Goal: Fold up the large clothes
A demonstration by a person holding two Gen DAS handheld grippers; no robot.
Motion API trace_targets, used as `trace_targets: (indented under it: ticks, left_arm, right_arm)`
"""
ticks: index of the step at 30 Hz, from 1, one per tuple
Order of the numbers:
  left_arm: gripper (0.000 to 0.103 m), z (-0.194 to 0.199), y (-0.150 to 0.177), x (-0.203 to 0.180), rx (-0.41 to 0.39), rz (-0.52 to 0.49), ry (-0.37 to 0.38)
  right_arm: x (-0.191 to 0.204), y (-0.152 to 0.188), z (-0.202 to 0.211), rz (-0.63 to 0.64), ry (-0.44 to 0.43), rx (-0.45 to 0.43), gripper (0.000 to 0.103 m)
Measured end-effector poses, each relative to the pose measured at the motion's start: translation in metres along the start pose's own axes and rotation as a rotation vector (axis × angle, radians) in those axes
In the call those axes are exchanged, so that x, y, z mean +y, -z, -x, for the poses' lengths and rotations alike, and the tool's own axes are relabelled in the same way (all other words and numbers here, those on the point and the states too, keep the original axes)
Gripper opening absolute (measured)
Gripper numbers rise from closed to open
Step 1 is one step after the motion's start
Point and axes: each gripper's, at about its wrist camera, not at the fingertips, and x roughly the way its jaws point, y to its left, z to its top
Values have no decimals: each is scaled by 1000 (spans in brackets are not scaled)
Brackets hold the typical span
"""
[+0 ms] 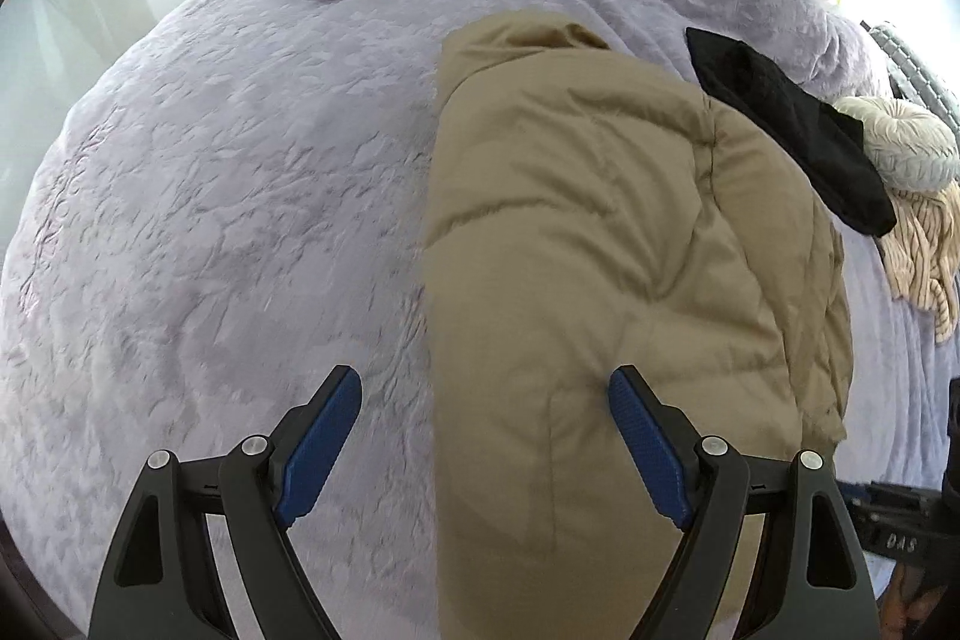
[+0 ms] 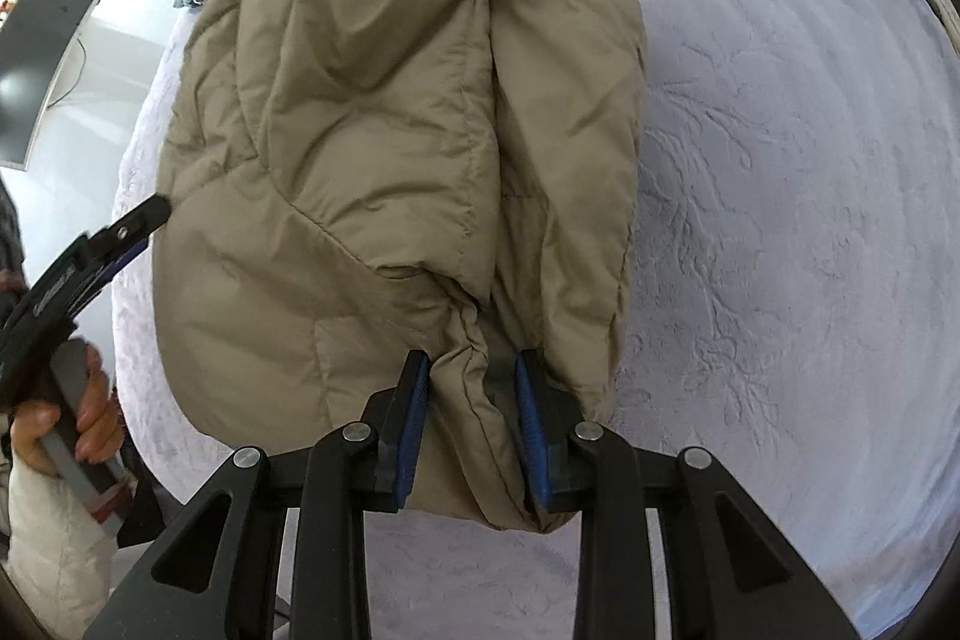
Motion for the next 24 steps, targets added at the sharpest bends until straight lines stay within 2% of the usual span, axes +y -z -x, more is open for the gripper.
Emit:
trace_targets:
  ticks: [8,18,21,24]
  left_arm:
    - [86,-10,31,-1,25,-31,-29]
    - [86,-19,36,-1,45,-24,-23]
    - [86,-17,35,-1,44,-27,-42]
    - [86,-19,35,2,52,-15,-31]
  right_arm:
    - [-2,-3,-17,-25,2,1,32]
    - [-2,0,-44,-53,19,25,32]
    - [5,-2,-29,-47,11,8,33]
    - [12,-6,3,-33,-50,-82,34]
